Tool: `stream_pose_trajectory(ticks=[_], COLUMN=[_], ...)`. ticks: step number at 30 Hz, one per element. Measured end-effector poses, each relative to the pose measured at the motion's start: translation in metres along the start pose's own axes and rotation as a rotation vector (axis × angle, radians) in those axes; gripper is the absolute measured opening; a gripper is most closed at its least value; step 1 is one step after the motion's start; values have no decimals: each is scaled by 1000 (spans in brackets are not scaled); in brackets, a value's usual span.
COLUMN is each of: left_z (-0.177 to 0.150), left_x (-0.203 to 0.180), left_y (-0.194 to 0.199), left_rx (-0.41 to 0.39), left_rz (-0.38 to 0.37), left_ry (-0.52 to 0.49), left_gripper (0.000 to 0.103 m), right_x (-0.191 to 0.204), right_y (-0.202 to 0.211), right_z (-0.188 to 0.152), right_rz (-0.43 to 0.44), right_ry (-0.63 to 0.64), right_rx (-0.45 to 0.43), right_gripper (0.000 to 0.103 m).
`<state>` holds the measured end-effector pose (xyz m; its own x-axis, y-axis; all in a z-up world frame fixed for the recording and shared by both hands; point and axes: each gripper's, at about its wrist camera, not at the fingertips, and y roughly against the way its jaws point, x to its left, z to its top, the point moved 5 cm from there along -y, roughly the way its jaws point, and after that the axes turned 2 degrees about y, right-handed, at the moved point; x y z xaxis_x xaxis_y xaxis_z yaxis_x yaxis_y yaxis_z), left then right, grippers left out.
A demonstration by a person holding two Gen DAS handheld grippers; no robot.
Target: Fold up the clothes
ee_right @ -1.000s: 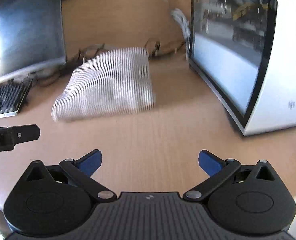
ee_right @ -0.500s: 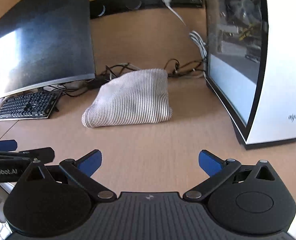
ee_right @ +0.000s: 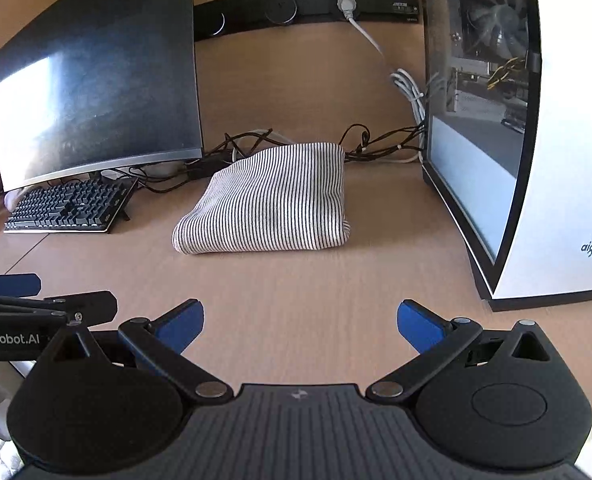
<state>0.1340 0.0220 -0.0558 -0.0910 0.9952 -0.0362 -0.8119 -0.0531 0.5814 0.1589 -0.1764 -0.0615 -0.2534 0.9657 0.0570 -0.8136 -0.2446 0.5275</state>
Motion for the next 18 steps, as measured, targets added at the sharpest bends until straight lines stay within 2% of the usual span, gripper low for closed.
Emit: stream_pose_trajectory(ticks=[7, 18], left_z=[0, -2], left_x=[1, 6], left_y=[-2, -1], left_rx=[5, 10], left_rz=[21, 5], left_ry=[-8, 1], left_gripper=[103, 103], right_x=[1, 1], right_y=[3, 3], right_z=[2, 0], right_rz=[13, 25], right_ry=[14, -13], right_rx=[-20, -6], right_gripper=[103, 103])
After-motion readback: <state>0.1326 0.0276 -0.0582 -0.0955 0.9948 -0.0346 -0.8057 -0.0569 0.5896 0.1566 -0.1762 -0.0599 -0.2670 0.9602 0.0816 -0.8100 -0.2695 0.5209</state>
